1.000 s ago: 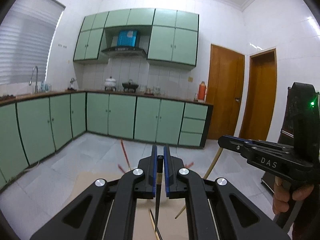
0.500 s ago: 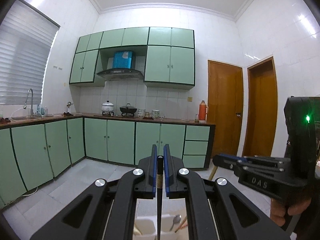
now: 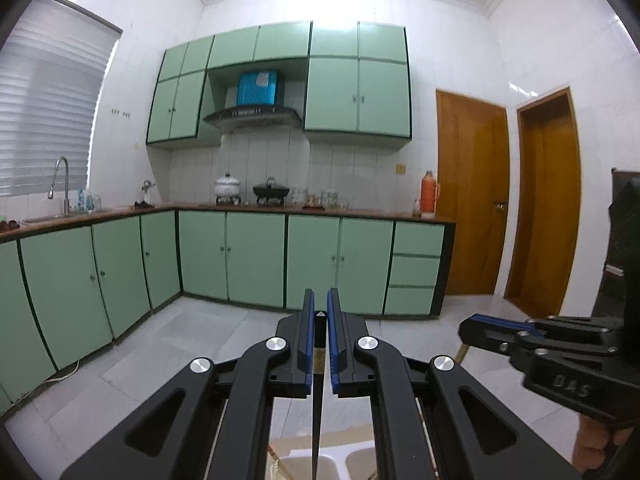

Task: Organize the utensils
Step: 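Lower both chopsticks into the white holder and open both tools, then move both open tools back to the last two chopsticks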

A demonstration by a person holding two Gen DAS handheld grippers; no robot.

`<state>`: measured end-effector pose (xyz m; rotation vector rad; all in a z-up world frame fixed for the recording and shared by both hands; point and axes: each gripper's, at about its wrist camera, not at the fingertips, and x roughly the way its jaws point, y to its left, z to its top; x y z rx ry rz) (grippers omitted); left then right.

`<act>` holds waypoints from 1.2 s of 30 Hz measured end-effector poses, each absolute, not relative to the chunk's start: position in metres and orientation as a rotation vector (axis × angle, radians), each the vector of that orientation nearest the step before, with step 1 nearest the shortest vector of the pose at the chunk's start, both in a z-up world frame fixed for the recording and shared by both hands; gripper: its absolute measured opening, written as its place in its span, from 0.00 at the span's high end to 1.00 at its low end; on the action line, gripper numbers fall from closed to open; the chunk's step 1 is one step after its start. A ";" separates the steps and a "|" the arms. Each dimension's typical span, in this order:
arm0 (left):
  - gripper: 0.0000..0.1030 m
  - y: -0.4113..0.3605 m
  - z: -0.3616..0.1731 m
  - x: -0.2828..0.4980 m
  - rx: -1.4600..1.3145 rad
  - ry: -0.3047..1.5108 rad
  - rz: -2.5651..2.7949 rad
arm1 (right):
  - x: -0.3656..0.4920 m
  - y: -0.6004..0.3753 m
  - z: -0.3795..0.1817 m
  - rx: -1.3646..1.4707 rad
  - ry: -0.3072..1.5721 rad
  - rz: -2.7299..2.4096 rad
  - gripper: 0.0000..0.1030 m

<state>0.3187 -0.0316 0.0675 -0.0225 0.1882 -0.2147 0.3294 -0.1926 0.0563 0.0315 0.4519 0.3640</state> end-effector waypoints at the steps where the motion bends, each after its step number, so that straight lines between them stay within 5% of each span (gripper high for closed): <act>1: 0.94 -0.032 0.062 0.323 -0.021 0.201 -0.211 | 0.332 -0.192 0.051 0.036 0.463 0.367 0.94; 6: 0.94 -0.030 0.036 0.334 -0.015 0.276 -0.201 | 0.339 -0.188 0.027 0.042 0.515 0.383 0.93; 11: 0.92 -0.025 0.029 0.334 -0.019 0.304 -0.196 | 0.332 -0.190 0.020 0.048 0.530 0.377 0.82; 17: 0.74 -0.017 0.052 0.308 -0.033 0.241 -0.196 | 0.311 -0.206 0.040 0.071 0.467 0.348 0.67; 20: 0.57 -0.014 0.066 0.284 -0.027 0.188 -0.197 | 0.292 -0.214 0.054 0.076 0.414 0.332 0.59; 25: 0.40 -0.011 0.077 0.239 -0.023 0.148 -0.208 | 0.247 -0.225 0.065 0.072 0.323 0.297 0.37; 36: 0.22 -0.007 0.030 0.155 -0.030 0.189 -0.181 | 0.148 -0.231 0.013 0.077 0.243 0.227 0.11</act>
